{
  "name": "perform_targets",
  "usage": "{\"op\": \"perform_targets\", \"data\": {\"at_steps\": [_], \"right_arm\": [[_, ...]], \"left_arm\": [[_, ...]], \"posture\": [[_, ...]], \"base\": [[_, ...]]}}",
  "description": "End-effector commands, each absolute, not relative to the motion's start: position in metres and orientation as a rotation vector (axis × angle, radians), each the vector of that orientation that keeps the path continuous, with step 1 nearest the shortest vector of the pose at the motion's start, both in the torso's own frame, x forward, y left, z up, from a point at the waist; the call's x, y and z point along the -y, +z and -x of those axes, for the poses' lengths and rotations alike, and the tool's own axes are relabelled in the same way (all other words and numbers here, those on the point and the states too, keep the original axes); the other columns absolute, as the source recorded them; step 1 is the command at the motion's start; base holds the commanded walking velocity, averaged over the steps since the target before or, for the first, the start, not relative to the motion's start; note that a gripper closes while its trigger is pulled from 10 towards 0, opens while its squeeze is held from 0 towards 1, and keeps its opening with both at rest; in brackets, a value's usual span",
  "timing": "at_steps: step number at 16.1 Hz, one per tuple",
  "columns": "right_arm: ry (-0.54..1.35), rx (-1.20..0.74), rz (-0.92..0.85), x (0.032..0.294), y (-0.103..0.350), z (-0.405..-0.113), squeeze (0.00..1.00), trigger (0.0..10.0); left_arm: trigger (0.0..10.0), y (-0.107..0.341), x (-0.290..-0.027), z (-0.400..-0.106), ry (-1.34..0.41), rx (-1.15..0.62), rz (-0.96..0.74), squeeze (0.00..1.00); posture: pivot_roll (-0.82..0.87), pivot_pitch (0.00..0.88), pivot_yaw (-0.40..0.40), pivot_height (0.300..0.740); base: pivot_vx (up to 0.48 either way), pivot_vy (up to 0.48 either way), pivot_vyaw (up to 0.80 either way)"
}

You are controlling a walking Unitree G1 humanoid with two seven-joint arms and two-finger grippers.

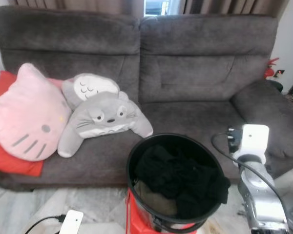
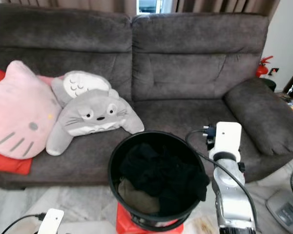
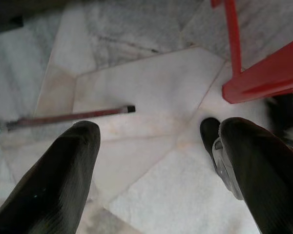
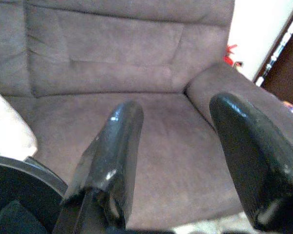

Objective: Hang hanger

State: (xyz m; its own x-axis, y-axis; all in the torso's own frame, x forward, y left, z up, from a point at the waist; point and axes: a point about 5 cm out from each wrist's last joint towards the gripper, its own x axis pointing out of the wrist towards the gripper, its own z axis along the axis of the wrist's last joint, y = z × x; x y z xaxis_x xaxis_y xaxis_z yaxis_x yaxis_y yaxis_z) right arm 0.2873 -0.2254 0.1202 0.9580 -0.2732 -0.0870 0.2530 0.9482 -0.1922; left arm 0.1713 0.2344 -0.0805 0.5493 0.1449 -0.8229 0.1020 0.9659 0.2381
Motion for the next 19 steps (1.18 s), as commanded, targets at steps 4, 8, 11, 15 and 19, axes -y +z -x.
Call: {"op": "perform_targets", "data": {"at_steps": [4, 8, 11, 15, 19], "right_arm": [[-0.161, -0.108, 0.207, 0.216, 0.123, -0.29, 0.0, 10.0], [0.001, -0.101, 0.377, 0.21, 0.129, -0.293, 0.0, 10.0], [0.242, -0.094, 0.687, 0.197, 0.131, -0.293, 0.0, 10.0], [0.31, -0.103, 0.711, 0.194, 0.131, -0.301, 0.0, 10.0], [0.39, -0.11, 0.75, 0.185, 0.128, -0.301, 0.0, 10.0]], "left_arm": [[10.0, -0.082, -0.235, -0.168, 0.024, -1.012, -0.277, 0.0], [10.0, -0.082, -0.235, -0.168, 0.028, -1.011, -0.266, 0.0], [10.0, -0.082, -0.235, -0.168, 0.027, -1.016, -0.26, 0.0], [10.0, -0.082, -0.235, -0.168, 0.025, -1.019, -0.252, 0.0], [10.0, -0.082, -0.235, -0.167, 0.021, -1.022, -0.254, 0.0]], "posture": [[-0.08, 0.0, -0.021, 0.74], [-0.08, 0.0, -0.018, 0.74], [-0.09, 0.0, -0.013, 0.74], [-0.09, 0.0, -0.008, 0.74], [-0.09, 0.0, -0.008, 0.74]], "base": [[0.0, 0.0, 0.0], [0.0, 0.0, 0.0], [0.0, 0.0, 0.0], [0.0, 0.0, 0.0], [0.0, 0.0, 0.0]]}}
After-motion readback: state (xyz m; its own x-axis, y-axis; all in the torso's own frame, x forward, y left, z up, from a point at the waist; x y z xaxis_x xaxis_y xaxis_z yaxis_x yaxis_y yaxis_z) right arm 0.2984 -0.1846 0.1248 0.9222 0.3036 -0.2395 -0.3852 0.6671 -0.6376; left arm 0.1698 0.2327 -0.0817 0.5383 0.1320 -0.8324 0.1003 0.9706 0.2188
